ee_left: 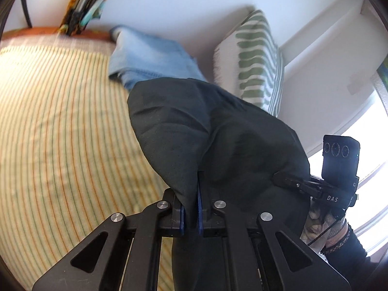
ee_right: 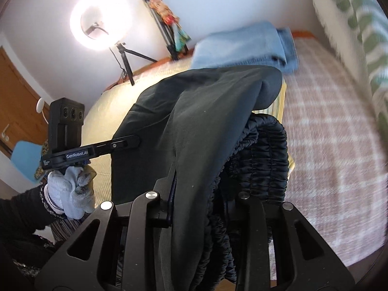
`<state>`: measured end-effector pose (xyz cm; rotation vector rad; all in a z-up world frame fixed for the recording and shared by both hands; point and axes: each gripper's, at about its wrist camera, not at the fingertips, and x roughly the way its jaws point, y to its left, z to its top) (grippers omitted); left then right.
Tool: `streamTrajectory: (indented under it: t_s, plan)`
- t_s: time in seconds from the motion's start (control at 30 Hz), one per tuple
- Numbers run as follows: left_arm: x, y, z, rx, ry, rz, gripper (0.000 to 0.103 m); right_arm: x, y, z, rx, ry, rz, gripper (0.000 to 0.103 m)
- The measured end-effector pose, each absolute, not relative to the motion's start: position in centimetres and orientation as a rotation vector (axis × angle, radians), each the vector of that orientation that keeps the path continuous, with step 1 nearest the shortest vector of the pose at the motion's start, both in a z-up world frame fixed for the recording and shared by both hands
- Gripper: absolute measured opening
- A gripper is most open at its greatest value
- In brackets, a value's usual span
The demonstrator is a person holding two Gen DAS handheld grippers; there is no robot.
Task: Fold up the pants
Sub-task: 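Lift the folded trousers with both tools and carry them to the folded jeans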
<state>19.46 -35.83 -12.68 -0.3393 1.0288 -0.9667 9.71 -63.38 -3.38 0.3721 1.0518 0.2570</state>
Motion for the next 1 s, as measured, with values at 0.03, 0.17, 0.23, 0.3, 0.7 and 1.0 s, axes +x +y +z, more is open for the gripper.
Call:
streamTrajectory:
  t_s: [0.03, 0.17, 0.23, 0.3, 0.7, 1.0]
  plan:
    - [19.6, -35.8, -12.1, -0.342, 1.015, -0.975, 0.006, 9.8, -63.3, -2.6, 0.366, 1.040, 0.252, 0.029]
    - [20.5, -35.7, -9.0, -0.332, 0.939, -0.999, 0.006, 10.8, -63.0, 0.2, 0.323, 0.997, 0.244, 0.029]
    - [21.4, -35.6, -7.8, -0.340, 0.911, -1.002, 0.006, 11.9, -62.8, 1.5, 0.308, 0.970, 0.241, 0.029]
    - [22.2, -35.6, -6.7, -0.345, 0.886, -1.005, 0.006, 12.9, -62.8, 2.6, 0.293, 0.944, 0.241, 0.029]
    - [30.4, -37.7, -2.8, -0.287, 0.754, -0.982, 0.006, 23.1, -64.5, 4.8, 0.255, 0.859, 0.224, 0.029]
    - [38.0, -39.9, -2.9, -0.298, 0.727, -0.954, 0.006, 33.4, -65.9, 4.5, 0.166, 0.868, 0.203, 0.029]
